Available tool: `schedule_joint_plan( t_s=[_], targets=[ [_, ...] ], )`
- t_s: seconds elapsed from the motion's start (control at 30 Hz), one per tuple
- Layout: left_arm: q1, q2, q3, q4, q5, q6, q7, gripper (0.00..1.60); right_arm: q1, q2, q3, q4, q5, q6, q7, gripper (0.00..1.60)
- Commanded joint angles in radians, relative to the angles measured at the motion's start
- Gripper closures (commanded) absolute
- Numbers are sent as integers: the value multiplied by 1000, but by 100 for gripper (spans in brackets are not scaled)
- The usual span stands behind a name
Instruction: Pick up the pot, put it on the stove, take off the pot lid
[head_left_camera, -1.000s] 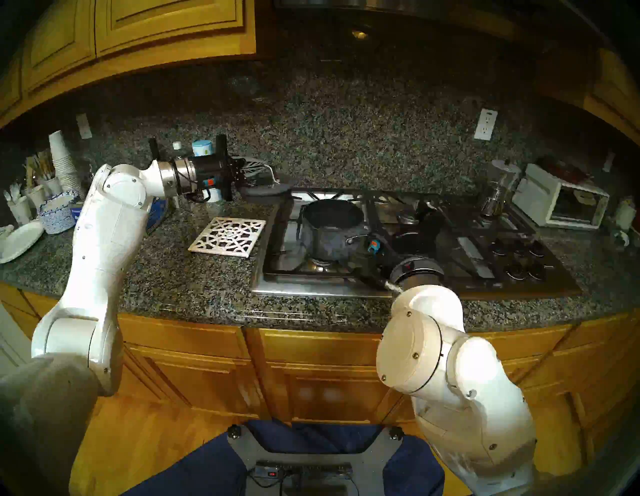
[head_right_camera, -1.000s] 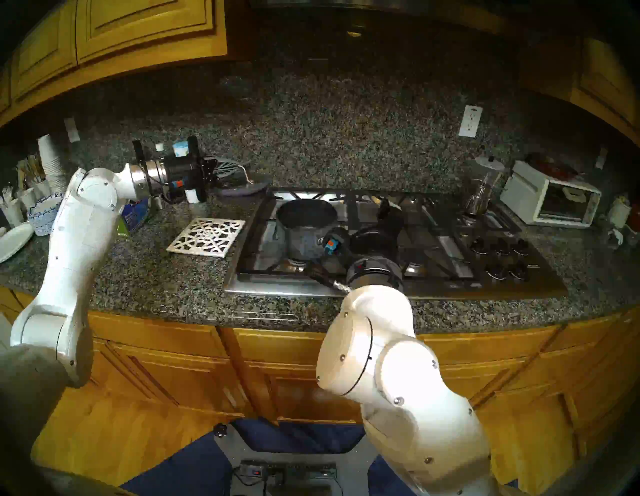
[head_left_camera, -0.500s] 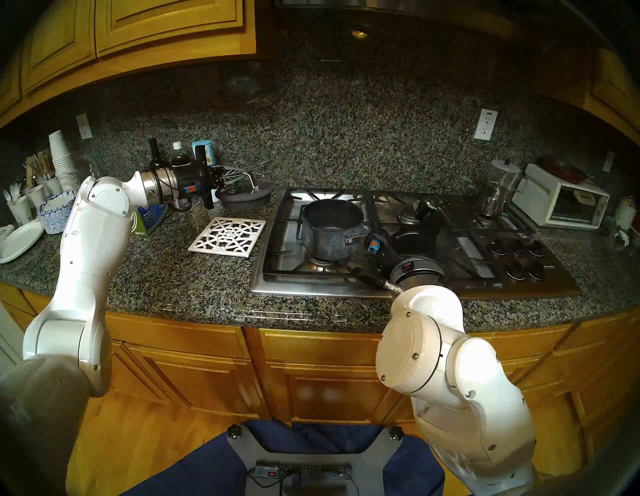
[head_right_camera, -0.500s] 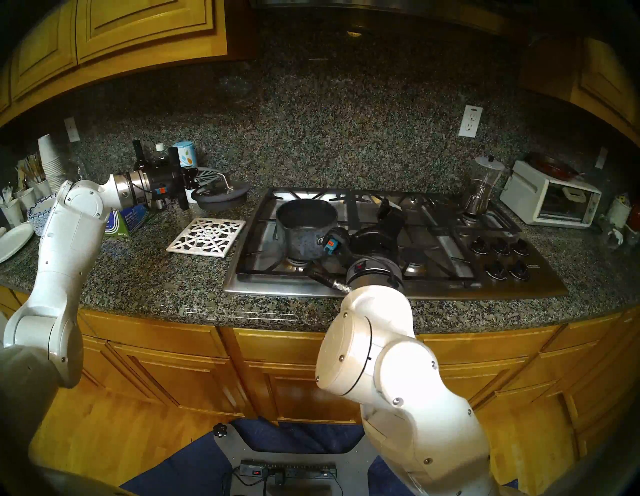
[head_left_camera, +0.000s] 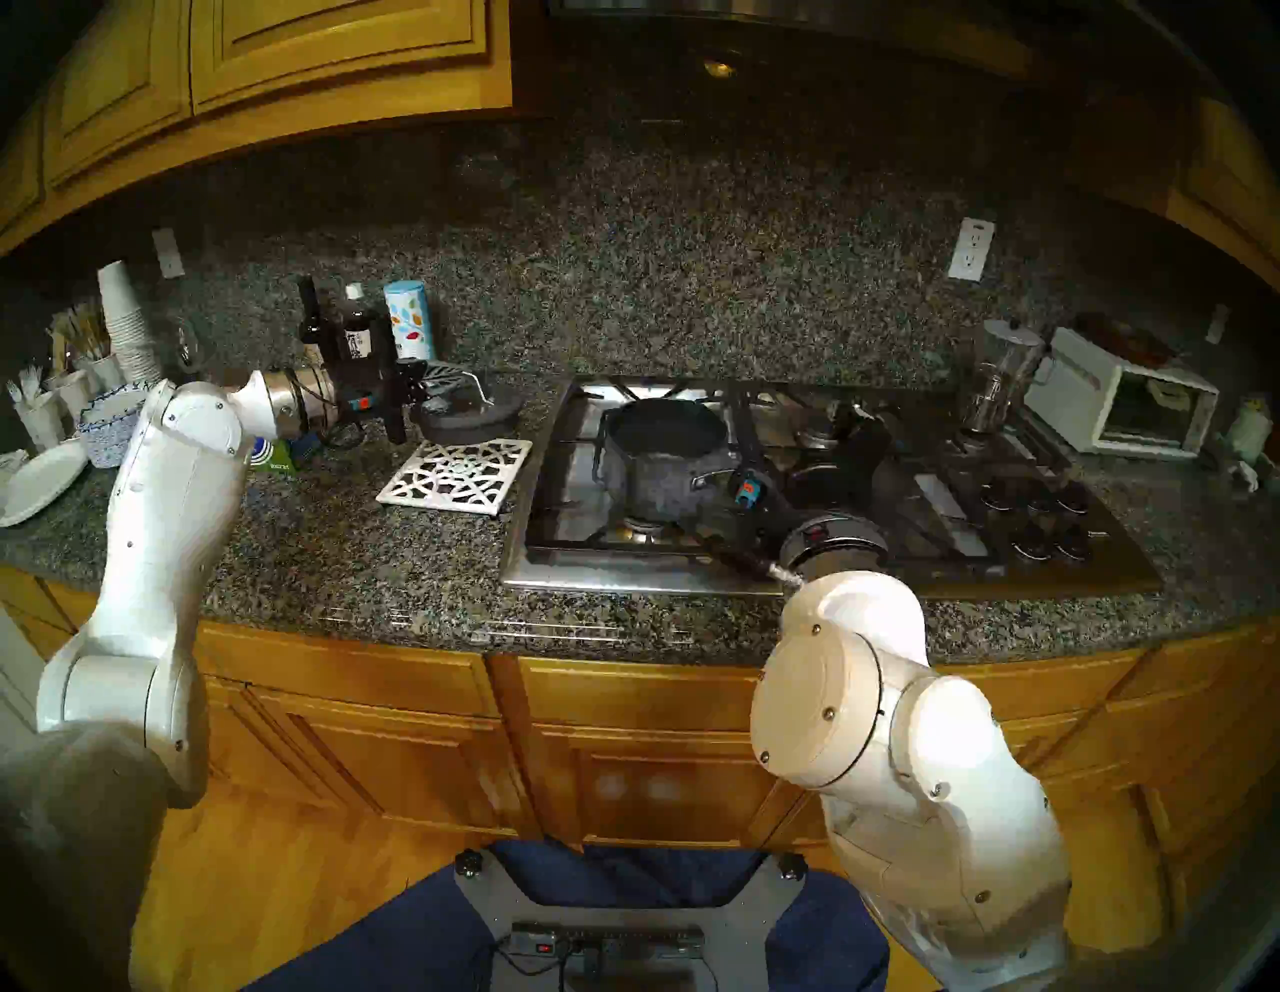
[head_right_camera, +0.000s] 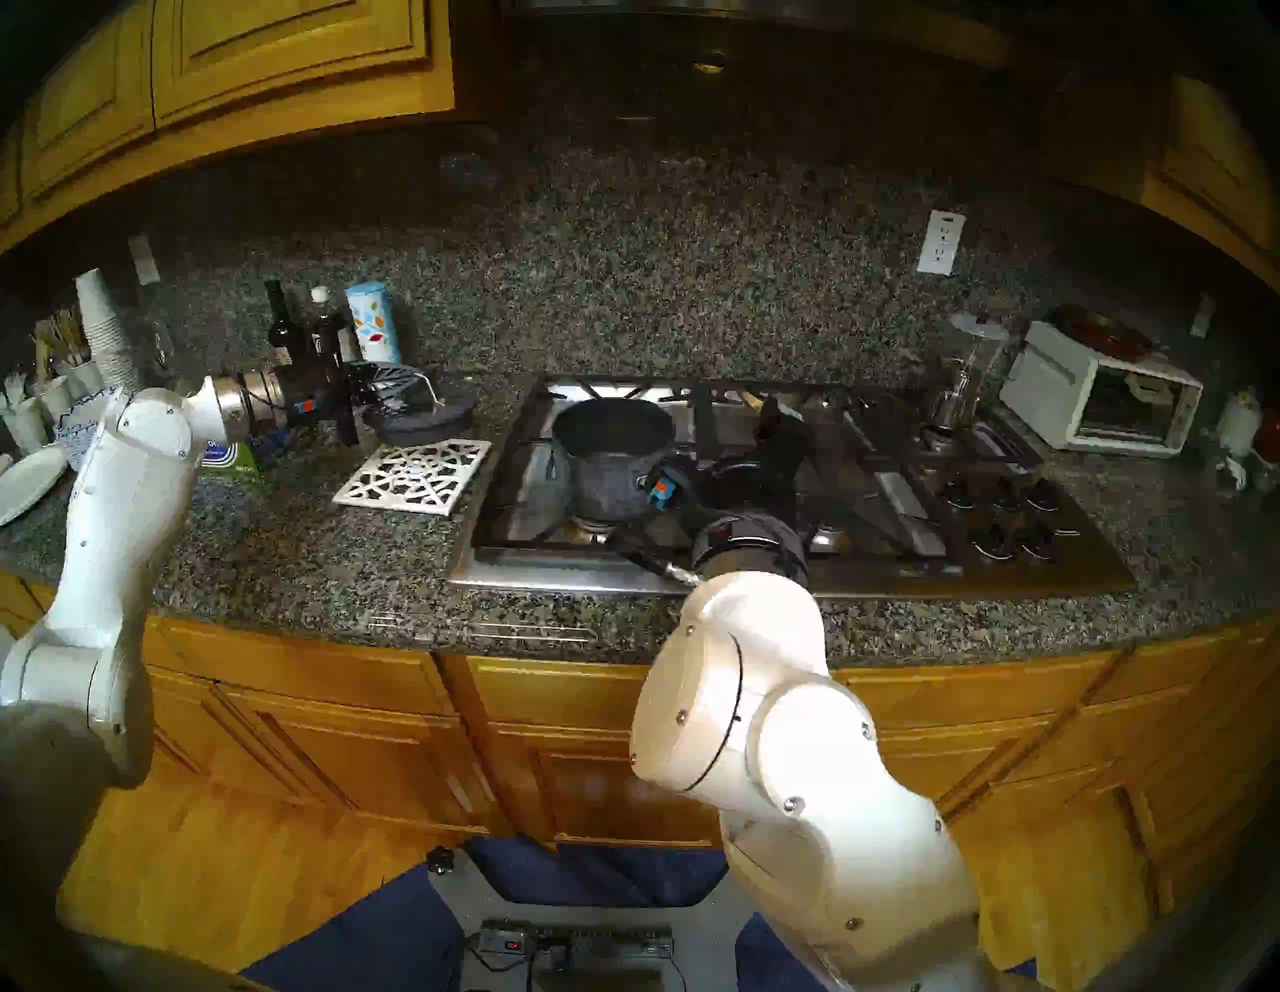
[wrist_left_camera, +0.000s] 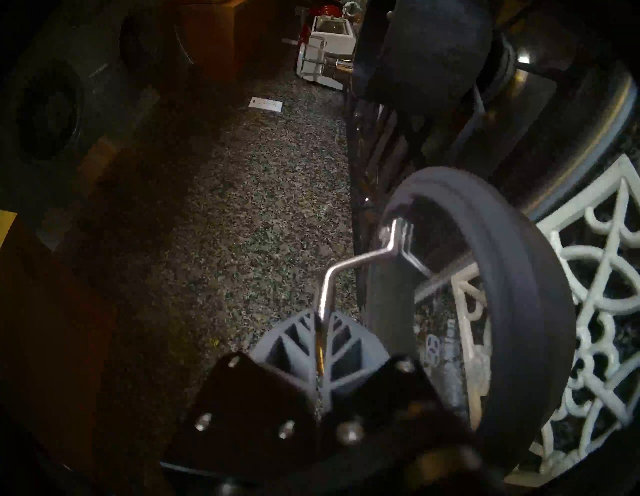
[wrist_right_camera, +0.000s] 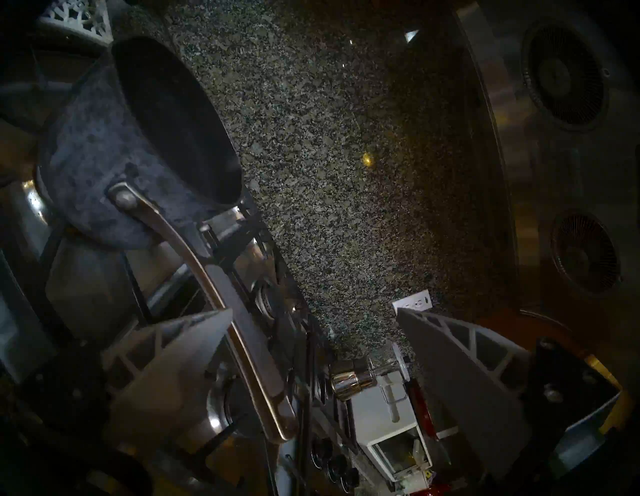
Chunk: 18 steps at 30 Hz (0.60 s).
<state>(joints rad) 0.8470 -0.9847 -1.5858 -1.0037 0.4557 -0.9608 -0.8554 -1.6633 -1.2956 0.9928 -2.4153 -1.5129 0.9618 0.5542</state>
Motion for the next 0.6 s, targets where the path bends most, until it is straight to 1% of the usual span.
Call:
schedule_joint_plan(
  t_s=[0.0,0.57],
  targets=[
    [-3,19,-26,-19,-31,1,34,160,12,-3,-3,-28,-20,-2,-12,0],
    [75,29,-26,-22,-38,1,50,160,11,-6,-4,-28,-26,-2,-12,0]
  ],
)
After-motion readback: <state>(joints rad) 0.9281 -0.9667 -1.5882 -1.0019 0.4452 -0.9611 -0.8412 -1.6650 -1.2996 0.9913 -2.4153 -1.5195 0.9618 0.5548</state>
